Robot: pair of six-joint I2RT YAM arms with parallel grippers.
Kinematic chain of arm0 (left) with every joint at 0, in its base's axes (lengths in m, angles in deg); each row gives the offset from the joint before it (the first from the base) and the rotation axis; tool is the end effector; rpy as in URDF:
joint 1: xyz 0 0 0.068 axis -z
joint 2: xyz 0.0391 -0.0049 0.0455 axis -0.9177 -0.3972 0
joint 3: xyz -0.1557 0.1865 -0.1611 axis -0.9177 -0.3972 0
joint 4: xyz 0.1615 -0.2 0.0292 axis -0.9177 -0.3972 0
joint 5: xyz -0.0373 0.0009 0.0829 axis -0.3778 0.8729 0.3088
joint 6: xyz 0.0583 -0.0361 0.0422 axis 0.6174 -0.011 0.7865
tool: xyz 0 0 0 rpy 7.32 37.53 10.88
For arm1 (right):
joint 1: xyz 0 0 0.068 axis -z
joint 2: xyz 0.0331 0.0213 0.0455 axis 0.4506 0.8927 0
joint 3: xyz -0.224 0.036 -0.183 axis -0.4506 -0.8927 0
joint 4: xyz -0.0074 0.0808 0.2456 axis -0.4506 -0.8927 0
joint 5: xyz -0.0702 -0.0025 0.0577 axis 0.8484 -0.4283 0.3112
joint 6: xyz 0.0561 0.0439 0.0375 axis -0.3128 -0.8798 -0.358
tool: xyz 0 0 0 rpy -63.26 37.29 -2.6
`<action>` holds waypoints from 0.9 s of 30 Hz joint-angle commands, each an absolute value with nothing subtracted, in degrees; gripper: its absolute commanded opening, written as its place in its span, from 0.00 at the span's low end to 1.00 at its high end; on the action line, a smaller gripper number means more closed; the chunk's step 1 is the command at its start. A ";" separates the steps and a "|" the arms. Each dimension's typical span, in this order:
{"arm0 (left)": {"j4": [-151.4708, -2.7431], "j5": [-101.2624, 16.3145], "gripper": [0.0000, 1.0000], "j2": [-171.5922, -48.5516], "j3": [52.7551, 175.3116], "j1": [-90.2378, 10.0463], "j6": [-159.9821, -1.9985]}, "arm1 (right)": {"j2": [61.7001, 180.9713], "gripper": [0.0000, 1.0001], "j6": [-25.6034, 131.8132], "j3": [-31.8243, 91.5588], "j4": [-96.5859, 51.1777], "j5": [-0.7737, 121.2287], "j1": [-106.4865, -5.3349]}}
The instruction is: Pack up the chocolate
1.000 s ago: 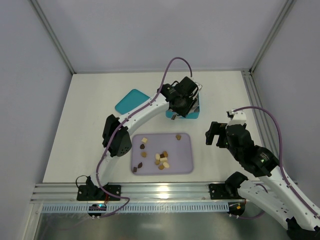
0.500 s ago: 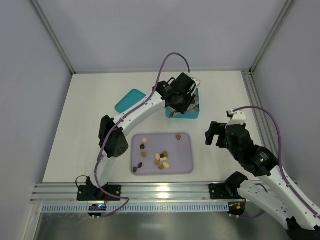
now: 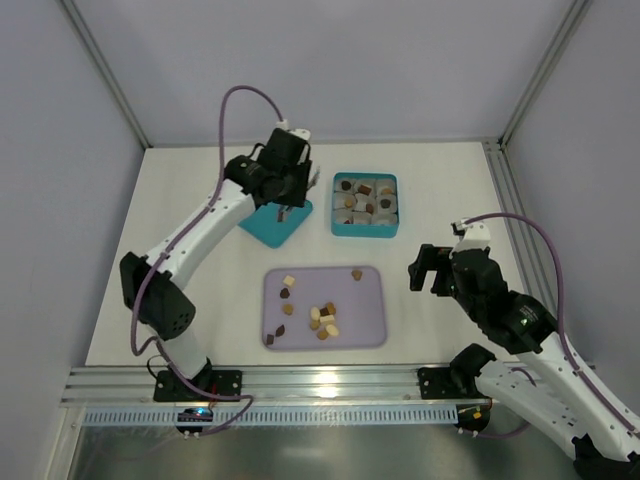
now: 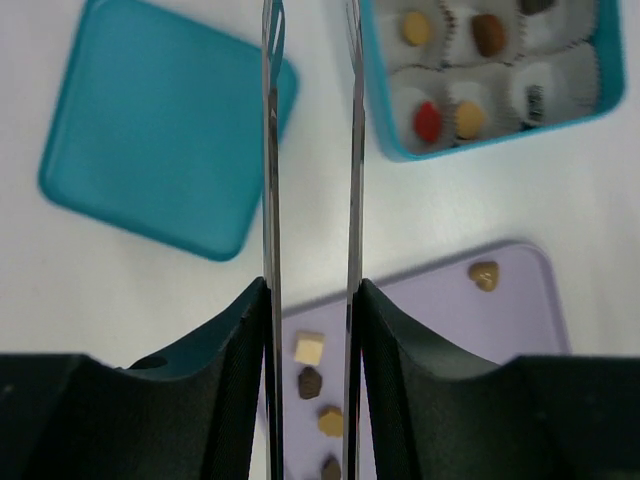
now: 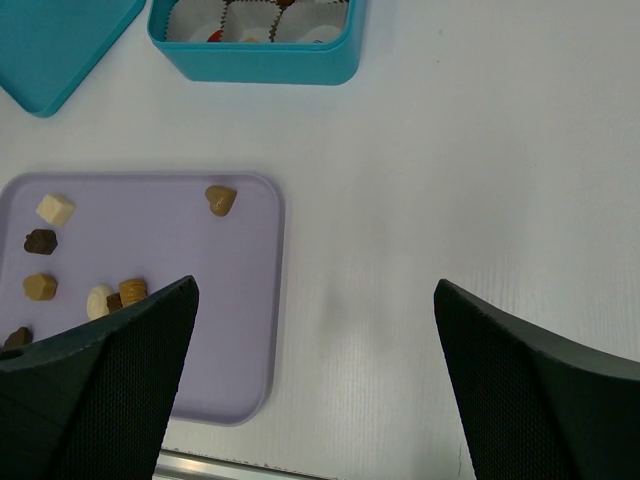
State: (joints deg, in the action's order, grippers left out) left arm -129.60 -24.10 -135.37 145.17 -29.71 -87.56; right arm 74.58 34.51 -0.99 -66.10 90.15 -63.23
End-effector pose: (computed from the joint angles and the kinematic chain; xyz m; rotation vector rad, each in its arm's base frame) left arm 0.3333 -0.2348 0.3572 0.3098 2.3813 -0.2398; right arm 0.1191 0.0552 0.2997 0.0190 2.1155 0.2252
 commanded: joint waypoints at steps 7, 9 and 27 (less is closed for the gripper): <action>-125.89 -20.48 0.42 -119.13 126.25 -55.13 -94.90 | 77.52 1.00 36.36 -0.50 -62.89 86.68 -63.52; -125.27 -21.46 0.42 -119.13 123.09 -58.93 -94.99 | 78.39 1.00 36.45 -0.68 -62.37 85.98 -63.52; -119.55 -27.36 0.41 -135.64 119.73 -73.27 -95.51 | 80.95 1.00 36.10 -2.26 -59.46 80.26 -63.52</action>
State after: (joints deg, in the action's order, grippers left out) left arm -122.35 -25.90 -132.79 118.33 -72.59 -94.78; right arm 80.90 35.78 -2.50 -62.27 80.93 -63.23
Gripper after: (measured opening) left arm 0.416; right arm 0.996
